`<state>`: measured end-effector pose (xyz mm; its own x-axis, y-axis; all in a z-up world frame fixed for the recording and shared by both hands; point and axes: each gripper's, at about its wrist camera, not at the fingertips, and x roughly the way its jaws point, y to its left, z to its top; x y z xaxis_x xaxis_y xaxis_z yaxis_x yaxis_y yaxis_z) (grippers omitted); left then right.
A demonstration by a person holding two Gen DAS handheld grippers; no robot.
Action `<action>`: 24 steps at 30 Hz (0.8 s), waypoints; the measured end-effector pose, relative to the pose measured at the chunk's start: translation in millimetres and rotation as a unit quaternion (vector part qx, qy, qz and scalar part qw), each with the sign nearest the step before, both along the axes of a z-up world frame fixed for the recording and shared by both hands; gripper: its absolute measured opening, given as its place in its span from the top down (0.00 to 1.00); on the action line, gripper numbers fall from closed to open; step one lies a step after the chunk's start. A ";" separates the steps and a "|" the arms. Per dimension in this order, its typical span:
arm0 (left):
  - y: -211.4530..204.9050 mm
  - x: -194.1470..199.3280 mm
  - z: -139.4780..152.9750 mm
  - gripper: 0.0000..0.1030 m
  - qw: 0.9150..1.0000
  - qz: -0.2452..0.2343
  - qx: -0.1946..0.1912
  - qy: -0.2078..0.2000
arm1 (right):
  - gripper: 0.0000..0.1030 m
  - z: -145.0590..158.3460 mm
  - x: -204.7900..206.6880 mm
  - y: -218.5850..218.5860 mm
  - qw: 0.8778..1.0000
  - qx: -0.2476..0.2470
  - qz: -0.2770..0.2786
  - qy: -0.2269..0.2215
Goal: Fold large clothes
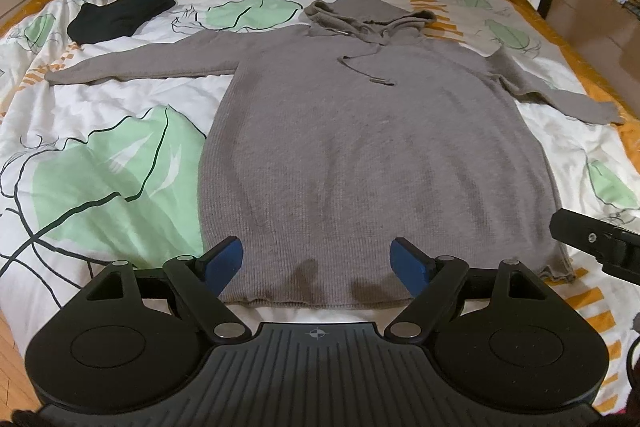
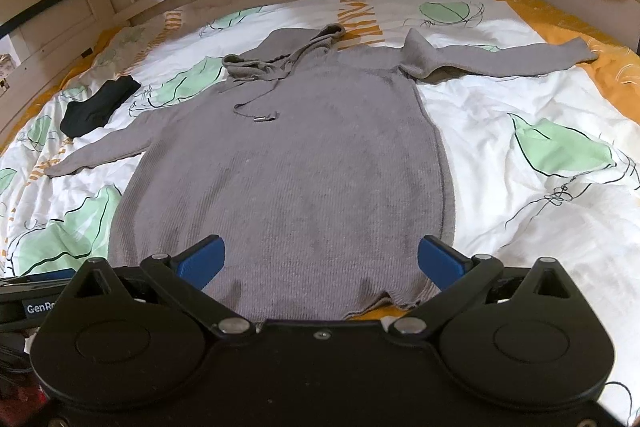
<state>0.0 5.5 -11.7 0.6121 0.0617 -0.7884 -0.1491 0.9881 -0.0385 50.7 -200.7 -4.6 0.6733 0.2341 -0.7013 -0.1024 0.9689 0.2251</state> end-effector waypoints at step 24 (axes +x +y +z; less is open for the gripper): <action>-1.1 3.8 -3.9 0.22 1.000 -0.003 -0.001 0.012 | 0.01 -1.4 5.0 3.6 1.000 0.005 0.004 0.013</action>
